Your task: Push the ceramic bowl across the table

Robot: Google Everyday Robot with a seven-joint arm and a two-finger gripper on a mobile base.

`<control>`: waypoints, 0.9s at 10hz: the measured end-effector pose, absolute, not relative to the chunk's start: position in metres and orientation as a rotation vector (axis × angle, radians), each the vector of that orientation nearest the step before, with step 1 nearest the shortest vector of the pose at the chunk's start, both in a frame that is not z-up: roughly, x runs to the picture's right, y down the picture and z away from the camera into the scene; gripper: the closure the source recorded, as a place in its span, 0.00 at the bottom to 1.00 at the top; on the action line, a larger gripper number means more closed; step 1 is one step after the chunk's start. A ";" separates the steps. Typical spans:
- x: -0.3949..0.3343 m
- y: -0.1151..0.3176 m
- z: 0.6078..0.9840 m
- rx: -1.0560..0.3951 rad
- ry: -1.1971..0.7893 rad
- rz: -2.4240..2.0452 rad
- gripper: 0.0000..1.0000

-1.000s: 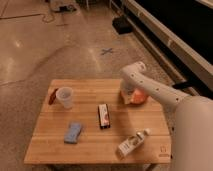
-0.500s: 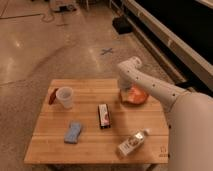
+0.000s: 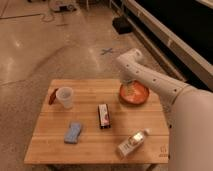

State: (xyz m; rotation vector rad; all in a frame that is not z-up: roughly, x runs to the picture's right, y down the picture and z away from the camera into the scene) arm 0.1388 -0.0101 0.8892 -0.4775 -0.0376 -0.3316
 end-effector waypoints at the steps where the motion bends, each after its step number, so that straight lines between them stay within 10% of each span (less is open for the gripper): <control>1: 0.151 -0.004 0.897 -0.475 -0.028 -0.335 0.35; 9: 0.170 0.036 0.953 -0.476 -0.008 -0.368 0.35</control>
